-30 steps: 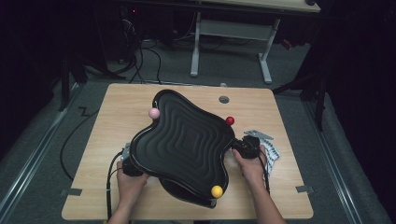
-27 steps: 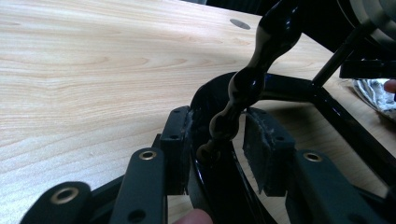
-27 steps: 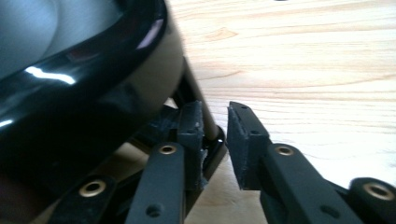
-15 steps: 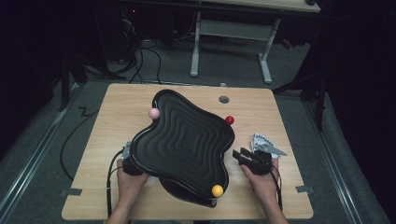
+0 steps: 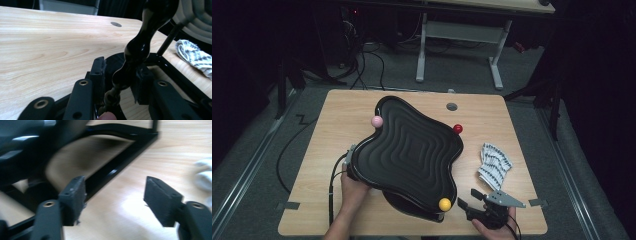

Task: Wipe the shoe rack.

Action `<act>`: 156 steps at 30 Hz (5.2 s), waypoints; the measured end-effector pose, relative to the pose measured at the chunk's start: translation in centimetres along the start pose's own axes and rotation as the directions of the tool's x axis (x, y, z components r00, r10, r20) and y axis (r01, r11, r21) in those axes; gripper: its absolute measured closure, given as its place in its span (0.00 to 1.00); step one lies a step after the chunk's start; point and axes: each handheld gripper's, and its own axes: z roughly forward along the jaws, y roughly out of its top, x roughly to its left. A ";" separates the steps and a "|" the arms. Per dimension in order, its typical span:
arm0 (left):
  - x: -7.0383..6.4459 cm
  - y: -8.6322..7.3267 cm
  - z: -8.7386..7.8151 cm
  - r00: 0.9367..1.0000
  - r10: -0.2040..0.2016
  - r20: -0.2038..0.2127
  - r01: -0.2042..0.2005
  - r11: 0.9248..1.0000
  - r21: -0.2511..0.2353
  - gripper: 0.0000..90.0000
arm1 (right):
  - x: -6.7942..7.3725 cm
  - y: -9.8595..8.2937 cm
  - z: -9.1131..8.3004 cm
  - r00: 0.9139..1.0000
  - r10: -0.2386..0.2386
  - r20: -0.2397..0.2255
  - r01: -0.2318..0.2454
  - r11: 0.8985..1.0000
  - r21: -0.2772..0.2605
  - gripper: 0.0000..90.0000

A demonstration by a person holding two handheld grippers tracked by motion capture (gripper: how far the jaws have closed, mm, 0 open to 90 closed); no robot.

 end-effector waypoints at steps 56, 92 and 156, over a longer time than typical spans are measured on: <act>-1.3 -2.6 -6.7 1.000 -0.028 -0.007 0.028 0.999 -0.015 0.75 | 0.9 0.8 2.0 0.998 -0.053 -0.043 0.052 0.998 -0.023 0.64; -6.0 -4.0 -6.5 0.994 0.048 0.098 -0.050 0.999 0.020 0.83 | -10.8 4.8 3.6 0.816 0.156 0.557 -0.192 0.981 0.007 0.44; -11.6 -2.6 2.3 0.980 0.106 0.167 -0.116 0.992 0.046 0.83 | 1.8 9.0 -6.5 0.989 -0.146 0.005 0.140 0.939 -0.314 0.90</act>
